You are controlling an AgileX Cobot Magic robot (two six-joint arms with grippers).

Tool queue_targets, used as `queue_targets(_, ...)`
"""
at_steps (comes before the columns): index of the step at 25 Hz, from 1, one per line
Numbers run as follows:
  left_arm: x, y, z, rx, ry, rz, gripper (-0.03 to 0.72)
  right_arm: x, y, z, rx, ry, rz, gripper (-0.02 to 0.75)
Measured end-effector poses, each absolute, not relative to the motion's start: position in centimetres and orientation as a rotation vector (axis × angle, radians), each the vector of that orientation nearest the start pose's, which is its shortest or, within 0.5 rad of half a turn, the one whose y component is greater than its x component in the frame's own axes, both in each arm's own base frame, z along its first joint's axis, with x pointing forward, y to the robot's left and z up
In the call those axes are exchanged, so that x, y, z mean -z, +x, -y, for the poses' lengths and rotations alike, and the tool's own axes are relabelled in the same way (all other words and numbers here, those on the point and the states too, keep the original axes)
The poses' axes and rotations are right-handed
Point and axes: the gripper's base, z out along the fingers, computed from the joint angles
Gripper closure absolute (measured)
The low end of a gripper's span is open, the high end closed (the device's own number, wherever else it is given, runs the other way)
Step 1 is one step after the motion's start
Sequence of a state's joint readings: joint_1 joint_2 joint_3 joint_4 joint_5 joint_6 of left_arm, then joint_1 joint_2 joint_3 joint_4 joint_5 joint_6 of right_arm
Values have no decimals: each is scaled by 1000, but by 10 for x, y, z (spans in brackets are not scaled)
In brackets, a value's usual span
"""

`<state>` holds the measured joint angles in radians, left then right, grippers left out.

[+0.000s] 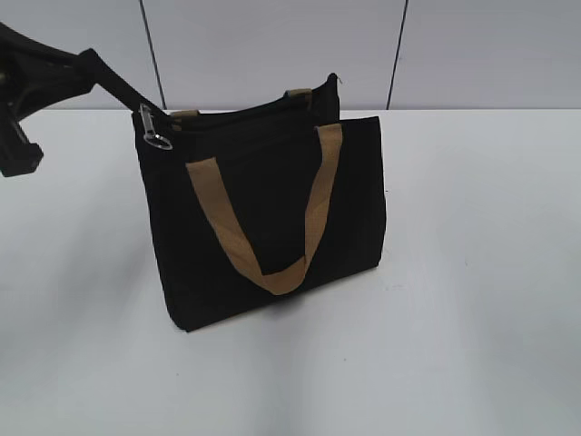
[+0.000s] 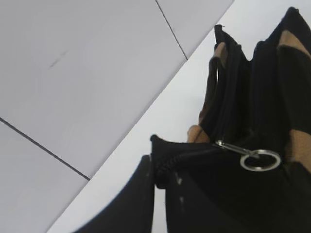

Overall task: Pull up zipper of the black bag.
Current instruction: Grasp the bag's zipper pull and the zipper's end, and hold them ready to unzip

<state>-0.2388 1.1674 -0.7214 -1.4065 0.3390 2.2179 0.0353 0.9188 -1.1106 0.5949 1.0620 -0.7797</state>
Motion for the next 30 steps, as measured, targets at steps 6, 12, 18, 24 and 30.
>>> queue_targets(6,-303,228,85,-48,1121,-1567,663,-416,163,-54,-400,-799,-2024,327)
queue_targets(12,-305,230,85,-1,1024,-1597,663,-426,188,-61,-464,-862,-2011,327)
queue_targets(18,-305,230,85,0,1022,-1598,663,-420,204,-100,-514,-1098,-1941,327)
queue_targets(24,-301,231,85,-44,1104,-1584,663,-397,220,-149,-488,-1268,-1884,328)
queue_targets(30,-297,230,84,-134,1234,-1547,663,-371,236,-199,-479,-1369,-1793,337)
